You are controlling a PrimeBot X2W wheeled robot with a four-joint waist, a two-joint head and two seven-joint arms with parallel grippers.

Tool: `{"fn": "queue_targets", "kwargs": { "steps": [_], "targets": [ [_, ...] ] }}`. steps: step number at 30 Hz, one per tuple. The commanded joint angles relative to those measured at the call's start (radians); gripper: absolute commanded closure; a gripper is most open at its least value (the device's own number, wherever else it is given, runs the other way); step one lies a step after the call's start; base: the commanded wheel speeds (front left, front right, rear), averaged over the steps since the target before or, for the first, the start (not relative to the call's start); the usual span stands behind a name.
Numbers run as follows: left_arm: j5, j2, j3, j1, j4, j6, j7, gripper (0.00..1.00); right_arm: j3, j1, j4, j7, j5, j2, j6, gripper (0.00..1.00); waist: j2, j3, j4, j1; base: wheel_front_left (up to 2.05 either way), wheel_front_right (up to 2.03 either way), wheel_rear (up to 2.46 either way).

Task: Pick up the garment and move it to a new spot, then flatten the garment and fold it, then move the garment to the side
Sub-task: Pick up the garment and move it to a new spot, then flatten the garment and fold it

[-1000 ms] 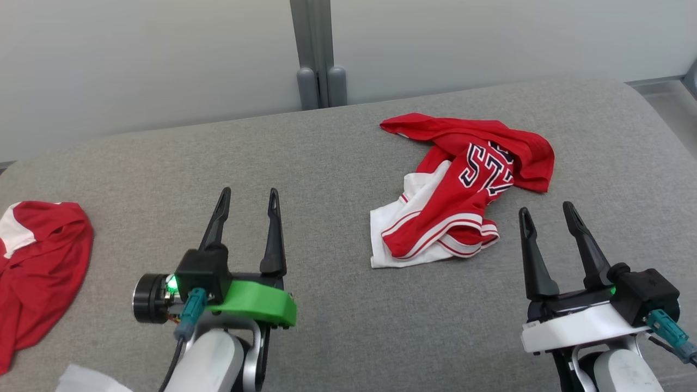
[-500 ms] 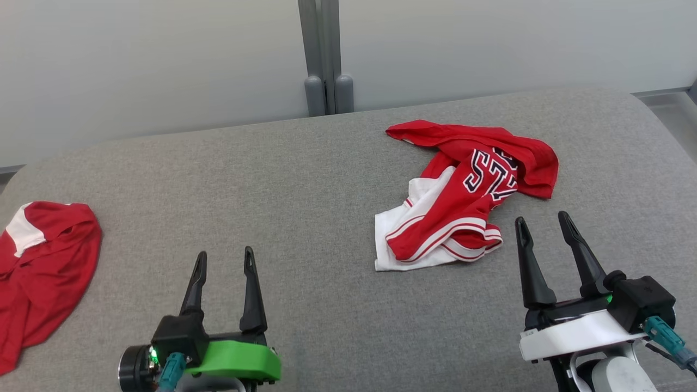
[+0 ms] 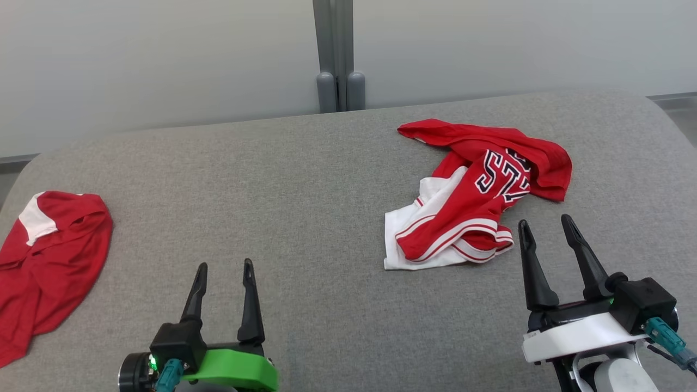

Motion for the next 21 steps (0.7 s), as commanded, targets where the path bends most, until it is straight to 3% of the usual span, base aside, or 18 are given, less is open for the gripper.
{"fn": "queue_targets", "kwargs": {
  "steps": [1,5,11,21],
  "targets": [
    [-0.008,0.001,-0.007,-0.006,0.009,-0.007,0.000,0.00,0.000,0.009,0.008,-0.004,-0.002,-0.007,0.000,0.00,0.0000,0.010,0.014,0.0001,0.00,0.00,0.00],
    [-0.012,0.000,-0.025,-0.046,0.025,-0.017,0.000,0.00,0.025,-0.010,0.042,-0.004,-0.016,-0.039,0.000,0.00,0.0000,0.045,0.045,0.0001,0.00,0.00,0.00],
    [0.008,0.000,-0.051,-0.094,0.039,0.003,0.000,0.00,0.082,-0.069,0.134,-0.004,-0.014,-0.096,0.000,0.00,0.0000,0.109,0.105,0.0001,0.00,0.00,0.00],
    [-0.010,0.001,-0.113,-0.139,0.054,0.066,0.000,0.00,0.222,-0.210,0.380,0.000,0.066,-0.172,0.000,0.00,0.0000,0.168,0.194,0.0001,0.00,0.00,0.00]
  ]
}}
